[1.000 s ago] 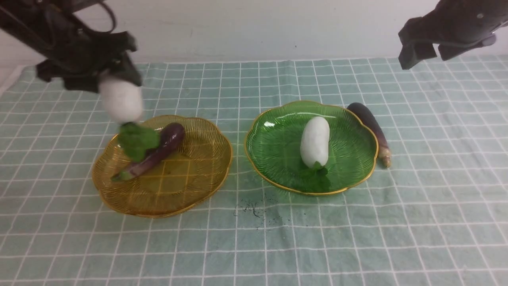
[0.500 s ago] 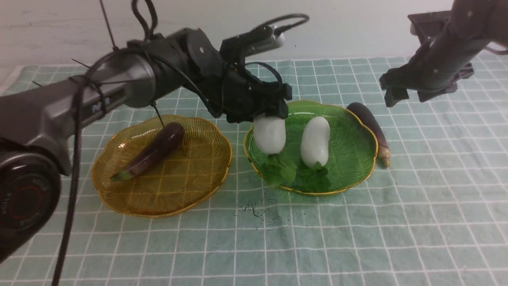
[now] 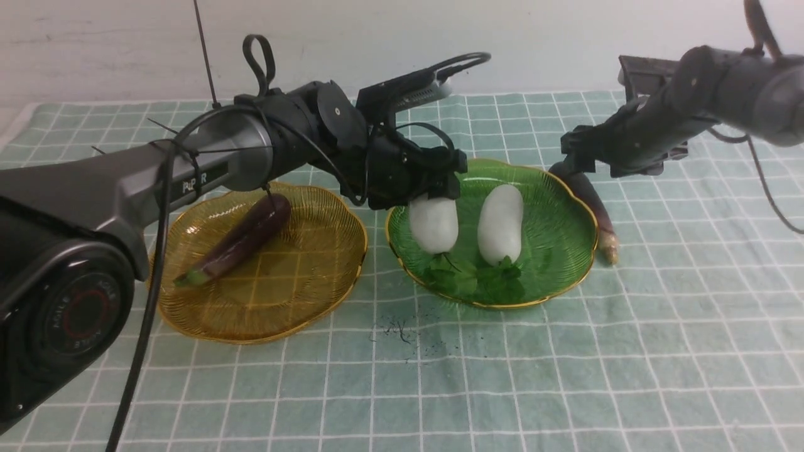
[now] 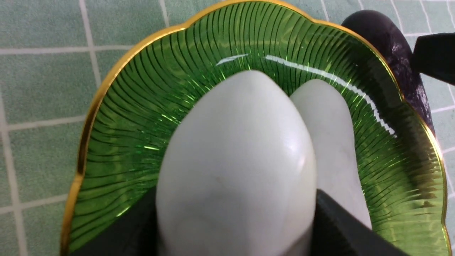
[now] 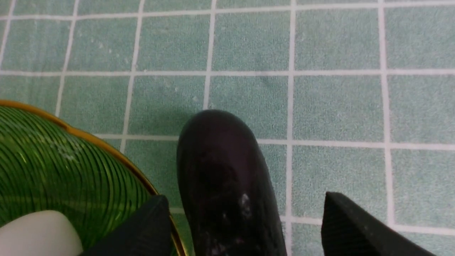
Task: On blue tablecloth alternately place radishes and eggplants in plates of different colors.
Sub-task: 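Pick up the white radish and place it on the plate, then pick up the eggplant and place it on the yellow plate with the right gripper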
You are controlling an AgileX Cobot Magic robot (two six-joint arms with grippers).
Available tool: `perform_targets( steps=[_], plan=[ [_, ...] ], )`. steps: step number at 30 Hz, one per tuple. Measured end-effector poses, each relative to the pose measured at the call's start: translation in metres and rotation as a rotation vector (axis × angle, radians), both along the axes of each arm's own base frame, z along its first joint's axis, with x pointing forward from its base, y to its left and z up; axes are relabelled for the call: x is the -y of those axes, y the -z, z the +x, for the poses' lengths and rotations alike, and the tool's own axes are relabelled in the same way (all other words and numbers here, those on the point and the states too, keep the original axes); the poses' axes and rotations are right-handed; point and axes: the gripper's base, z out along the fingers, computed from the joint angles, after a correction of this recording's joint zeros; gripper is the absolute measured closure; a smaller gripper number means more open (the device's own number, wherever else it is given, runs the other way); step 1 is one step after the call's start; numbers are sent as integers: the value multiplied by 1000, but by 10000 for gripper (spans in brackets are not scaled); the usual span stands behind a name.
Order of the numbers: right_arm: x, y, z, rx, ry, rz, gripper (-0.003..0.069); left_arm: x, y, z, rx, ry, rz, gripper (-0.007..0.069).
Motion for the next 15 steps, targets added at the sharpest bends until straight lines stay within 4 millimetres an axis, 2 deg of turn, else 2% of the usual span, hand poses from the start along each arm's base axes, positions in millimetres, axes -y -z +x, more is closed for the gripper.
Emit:
perform_targets(
  steps=[3,7,10,15],
  plan=[
    [-1,7,1,-14,5,11,143,0,0,0,-1,1,1,166],
    [-1,13,4,-3,13,23,143,0,2,-4,-42,31,19,86],
    [-1,16,5,-5,15,22,143,-1,0,-5,-51,48,37,74],
    [-2,16,6,4,21,33,143,-15,-29,-5,-36,82,74,86]
  ],
)
